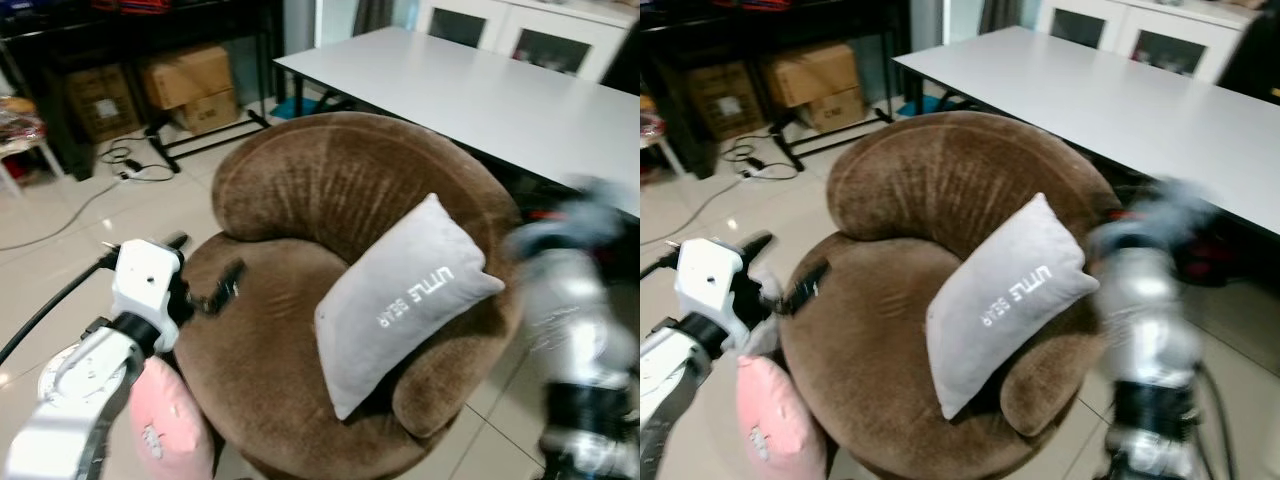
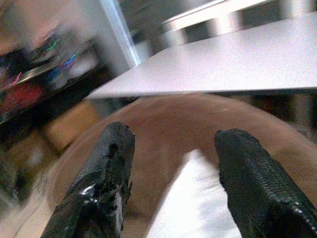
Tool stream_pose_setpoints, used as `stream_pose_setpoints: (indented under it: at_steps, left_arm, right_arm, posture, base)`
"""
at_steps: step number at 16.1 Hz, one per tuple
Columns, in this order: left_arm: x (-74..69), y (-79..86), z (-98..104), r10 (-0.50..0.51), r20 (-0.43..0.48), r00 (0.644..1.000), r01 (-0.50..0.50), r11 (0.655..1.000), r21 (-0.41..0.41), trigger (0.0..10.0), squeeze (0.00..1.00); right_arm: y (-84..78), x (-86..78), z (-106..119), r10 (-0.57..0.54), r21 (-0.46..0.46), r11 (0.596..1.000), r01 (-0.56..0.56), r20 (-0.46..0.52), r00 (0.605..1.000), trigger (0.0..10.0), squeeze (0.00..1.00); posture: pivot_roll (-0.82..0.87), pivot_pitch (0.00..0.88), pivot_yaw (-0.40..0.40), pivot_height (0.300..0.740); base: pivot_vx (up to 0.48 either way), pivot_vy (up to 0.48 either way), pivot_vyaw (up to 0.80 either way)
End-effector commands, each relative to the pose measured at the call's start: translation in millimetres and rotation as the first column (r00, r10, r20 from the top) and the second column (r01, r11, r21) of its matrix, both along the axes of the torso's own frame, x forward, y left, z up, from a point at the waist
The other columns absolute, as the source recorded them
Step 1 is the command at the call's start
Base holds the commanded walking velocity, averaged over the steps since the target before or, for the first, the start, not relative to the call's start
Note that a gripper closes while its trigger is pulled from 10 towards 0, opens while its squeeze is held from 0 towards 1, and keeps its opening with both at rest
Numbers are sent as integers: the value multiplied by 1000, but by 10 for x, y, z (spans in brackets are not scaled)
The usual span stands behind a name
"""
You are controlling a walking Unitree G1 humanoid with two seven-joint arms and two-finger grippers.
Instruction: Move the pillow to the sofa from floor
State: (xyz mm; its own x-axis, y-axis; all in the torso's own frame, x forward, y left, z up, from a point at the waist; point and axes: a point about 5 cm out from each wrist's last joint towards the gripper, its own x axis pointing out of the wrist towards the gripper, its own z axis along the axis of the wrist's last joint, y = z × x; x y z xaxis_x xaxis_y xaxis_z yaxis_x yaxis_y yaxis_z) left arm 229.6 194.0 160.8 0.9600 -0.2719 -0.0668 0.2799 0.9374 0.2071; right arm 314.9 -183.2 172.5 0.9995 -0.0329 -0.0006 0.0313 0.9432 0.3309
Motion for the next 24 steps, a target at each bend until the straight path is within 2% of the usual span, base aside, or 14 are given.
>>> stream_pose_setpoints:
  at_steps: [1,2,3,5,7,10,13,15,16,19,21,24]
  left_arm:
    - [-8,5,7,35,14,999,-35,999,25,10000,0]
    - [-17,-28,-61,80,3,997,-80,995,67,10000,0]
    - [-18,-33,-80,99,2,995,-99,993,72,10000,0]
    - [-21,-34,-91,123,3,992,-123,991,61,10000,0]
    - [-47,-47,-112,145,-5,989,-144,989,30,10000,0]
    - [-45,-58,-104,162,13,987,-162,986,34,10000,0]
    - [-27,-18,-101,192,32,981,-193,980,43,10000,0]
    - [-35,12,-112,216,34,976,-217,975,40,10000,0]
    - [-48,30,-124,226,32,974,-227,973,35,10000,0]
    - [-98,27,-152,250,26,968,-251,968,20,10000,0]
    - [-148,41,-154,265,25,964,-265,964,13,10000,0]
    - [-117,73,-165,274,25,961,-275,961,28,10000,0]
  right_arm:
    - [97,-29,24,58,-54,997,-58,3,998,10000,0]
    - [399,-103,-37,188,-135,973,-189,-20,982,10000,0]
    - [494,-123,-57,215,-152,964,-217,-32,976,10000,0]
    - [570,-138,-74,229,-162,959,-233,-42,972,10000,0]
    - [575,-168,-139,219,-189,955,-230,-80,973,10000,0]
    - [562,-193,-171,212,-250,941,-230,-95,973,10000,0]
    - [558,-198,-205,207,-325,917,-233,-113,972,10000,0]
    - [526,-190,-203,175,-346,916,-203,-111,978,10000,0]
    - [538,-192,-212,201,-325,918,-228,-114,973,10000,0]
    - [488,-183,-218,180,-306,927,-217,-143,973,10000,0]
    - [551,-144,-256,227,-308,914,-265,-155,962,10000,0]
    - [524,-131,-250,193,-328,915,-236,-157,968,10000,0]
  posture:
    - [-12,0,-27,740]
    - [1,0,-41,740]
    - [5,0,-44,740]
    - [10,0,-53,740]
    - [16,0,-63,740]
    - [16,0,-63,740]
    - [10,0,-59,740]
    - [9,0,-61,740]
    - [3,0,-59,740]
    - [33,0,-85,740]
    - [40,0,-90,740]
    - [40,0,-96,740]
  base:
    - [0,0,0]
    - [0,0,0]
    - [0,0,0]
    - [0,0,0]
    - [-278,0,0]
    - [-296,0,0]
    - [0,0,0]
    - [0,0,0]
    - [0,0,0]
    - [0,0,0]
    - [0,0,0]
    - [0,80,0]
